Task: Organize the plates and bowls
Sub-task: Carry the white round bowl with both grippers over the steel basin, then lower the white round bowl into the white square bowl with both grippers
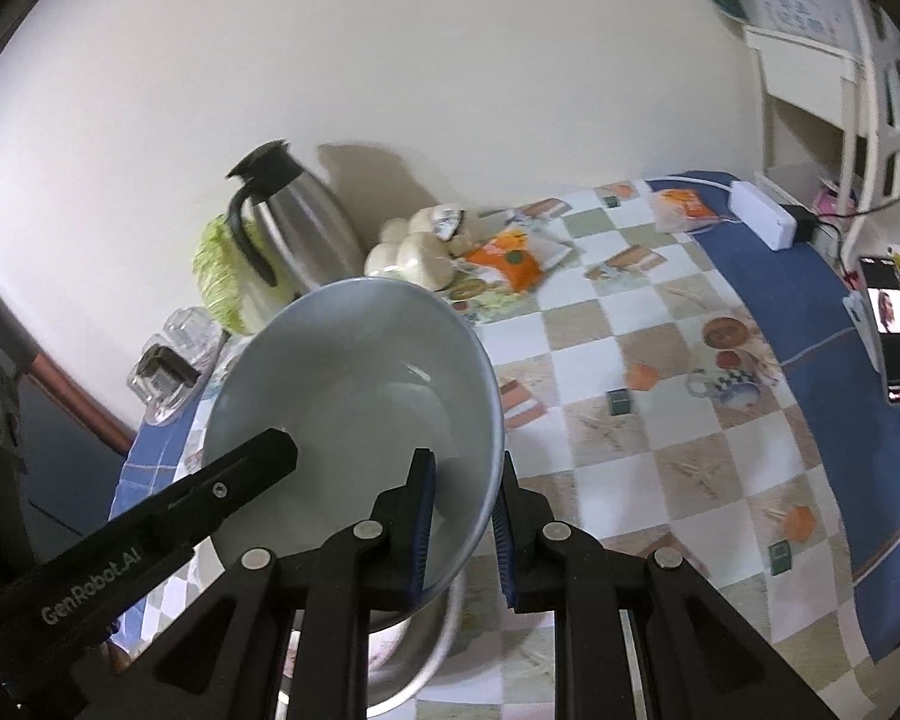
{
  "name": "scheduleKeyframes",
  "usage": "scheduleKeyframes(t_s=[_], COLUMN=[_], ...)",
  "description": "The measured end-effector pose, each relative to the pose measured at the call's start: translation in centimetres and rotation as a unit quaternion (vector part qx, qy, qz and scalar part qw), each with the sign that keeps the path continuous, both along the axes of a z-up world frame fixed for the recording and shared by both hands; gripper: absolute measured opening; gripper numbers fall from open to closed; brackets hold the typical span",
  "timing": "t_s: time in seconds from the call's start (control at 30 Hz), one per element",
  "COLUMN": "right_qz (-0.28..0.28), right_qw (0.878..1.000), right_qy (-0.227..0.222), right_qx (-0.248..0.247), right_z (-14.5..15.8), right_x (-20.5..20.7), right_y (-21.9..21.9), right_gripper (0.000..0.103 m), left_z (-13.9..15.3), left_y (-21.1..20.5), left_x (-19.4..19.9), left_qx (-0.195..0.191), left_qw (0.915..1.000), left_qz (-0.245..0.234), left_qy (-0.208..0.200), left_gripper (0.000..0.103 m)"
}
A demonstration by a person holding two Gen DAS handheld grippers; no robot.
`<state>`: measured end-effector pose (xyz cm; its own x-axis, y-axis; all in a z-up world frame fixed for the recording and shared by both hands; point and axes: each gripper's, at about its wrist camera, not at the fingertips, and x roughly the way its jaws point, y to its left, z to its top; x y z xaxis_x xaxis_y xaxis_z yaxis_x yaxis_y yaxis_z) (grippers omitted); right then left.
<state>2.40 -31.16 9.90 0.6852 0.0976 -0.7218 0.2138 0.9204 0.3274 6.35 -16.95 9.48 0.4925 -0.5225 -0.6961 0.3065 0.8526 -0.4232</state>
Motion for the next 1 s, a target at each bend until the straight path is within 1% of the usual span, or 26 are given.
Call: scheduleKeyframes(t_s=[0.33, 0.7, 0.87, 1.0], right_qz=[0.048, 0.082, 0.094, 0.099], right_qw=[0.999, 0.996, 0.995, 0.994], right_qy=[0.004, 0.002, 0.008, 0.014], right_qx=[-0.022, -0.033, -0.046, -0.045], right_z=[0.3, 0.5, 0.3, -0.1], right_x=[1.3, 2.3, 2.5, 2.5], right_y=[5.6, 9.6, 11.0, 11.5], right_gripper=[0.020, 0.021, 0.021, 0.021], left_z=[-0.3, -0.2, -1.0, -1.5], left_y=[6.0, 10.4, 11.8, 12.5], left_x=[0.2, -0.1, -0.3, -0.4], left_qx=[-0.026, -0.047, -0.065, -0.071], left_qw=[0.9986, 0.9956, 0.9935, 0.9925], left_qz=[0.046, 0.081, 0.093, 0.098], left_qy=[0.003, -0.001, 0.011, 0.018], left_gripper=[0.012, 0.012, 0.012, 0.012])
